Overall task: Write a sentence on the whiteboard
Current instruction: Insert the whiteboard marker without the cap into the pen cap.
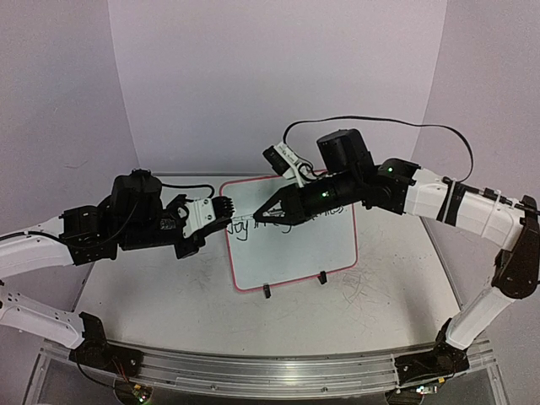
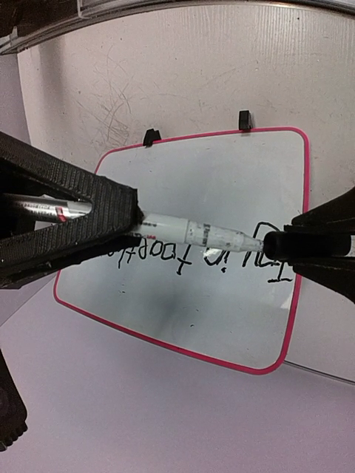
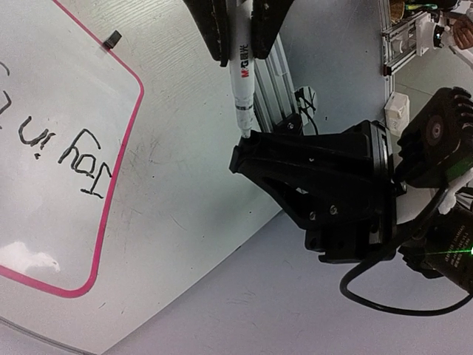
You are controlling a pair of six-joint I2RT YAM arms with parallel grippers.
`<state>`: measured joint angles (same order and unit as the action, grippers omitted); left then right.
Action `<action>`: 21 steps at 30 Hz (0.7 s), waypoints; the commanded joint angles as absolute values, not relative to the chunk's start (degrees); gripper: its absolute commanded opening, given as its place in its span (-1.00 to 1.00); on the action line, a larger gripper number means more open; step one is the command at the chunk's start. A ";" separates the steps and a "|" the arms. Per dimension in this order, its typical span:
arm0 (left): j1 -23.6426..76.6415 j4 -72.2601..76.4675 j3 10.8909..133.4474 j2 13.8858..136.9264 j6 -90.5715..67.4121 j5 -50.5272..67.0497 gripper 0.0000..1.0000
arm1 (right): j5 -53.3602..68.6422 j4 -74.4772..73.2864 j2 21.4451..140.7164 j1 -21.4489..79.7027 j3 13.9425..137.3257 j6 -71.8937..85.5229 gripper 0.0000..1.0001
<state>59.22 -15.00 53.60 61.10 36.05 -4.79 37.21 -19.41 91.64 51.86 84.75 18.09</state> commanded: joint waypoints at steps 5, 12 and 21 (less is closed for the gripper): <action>59.48 -15.33 55.77 60.77 36.44 -5.11 -1.00 | 36.38 -19.62 93.42 52.77 87.57 17.50 -1.00; 60.45 -19.94 60.88 63.62 37.78 -5.06 -1.00 | 34.75 -23.39 97.54 53.56 91.87 18.94 -1.00; 66.19 -23.02 68.05 68.91 39.65 -9.29 -1.00 | 34.34 -27.54 102.20 54.20 94.66 21.37 -1.00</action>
